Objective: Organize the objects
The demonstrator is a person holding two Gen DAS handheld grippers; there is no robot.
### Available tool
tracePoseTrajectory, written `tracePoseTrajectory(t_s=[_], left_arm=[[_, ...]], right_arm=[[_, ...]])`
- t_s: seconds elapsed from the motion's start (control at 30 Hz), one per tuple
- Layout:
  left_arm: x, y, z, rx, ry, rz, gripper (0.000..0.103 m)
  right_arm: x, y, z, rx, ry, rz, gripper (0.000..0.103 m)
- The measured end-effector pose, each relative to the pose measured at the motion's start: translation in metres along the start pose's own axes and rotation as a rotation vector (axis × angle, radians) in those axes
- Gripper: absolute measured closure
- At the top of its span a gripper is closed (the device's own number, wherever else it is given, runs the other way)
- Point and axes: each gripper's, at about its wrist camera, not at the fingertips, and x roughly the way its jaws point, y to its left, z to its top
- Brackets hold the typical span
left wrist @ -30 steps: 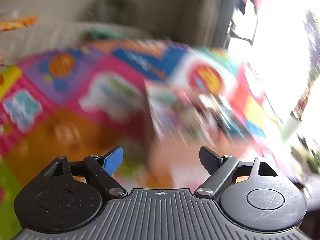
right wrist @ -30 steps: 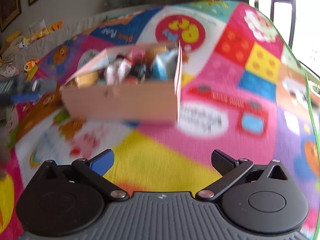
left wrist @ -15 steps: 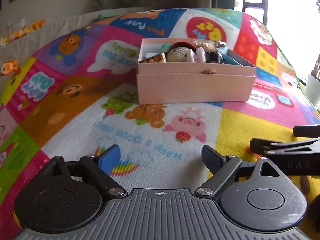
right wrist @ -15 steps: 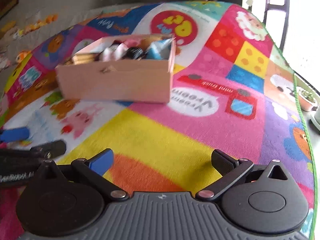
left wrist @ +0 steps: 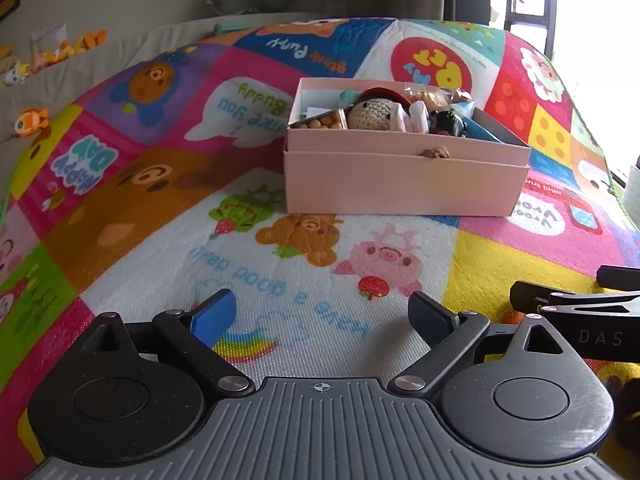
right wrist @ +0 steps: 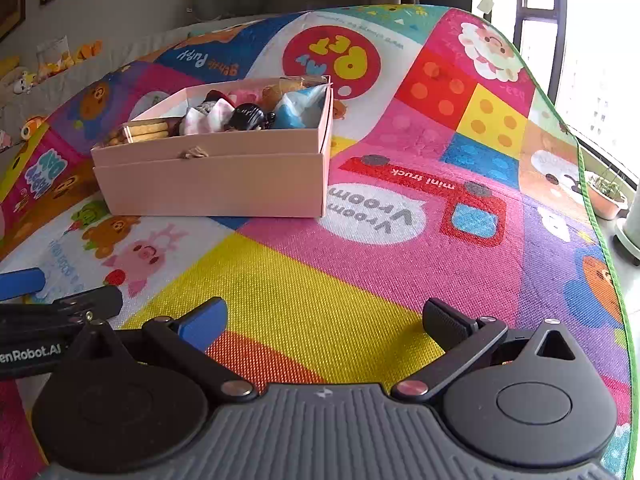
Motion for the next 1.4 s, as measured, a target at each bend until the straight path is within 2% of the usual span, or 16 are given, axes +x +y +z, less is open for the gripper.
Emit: tracePoseTrajectory(t_s=[1.4], left_arm=[[-0.0003,-0.0023,-0.0001,0.019,0.003,0.014,0.007]], right_arm=[[-0.0009,0.0002,0.0004,-0.003,-0.001,-0.001,0.000]])
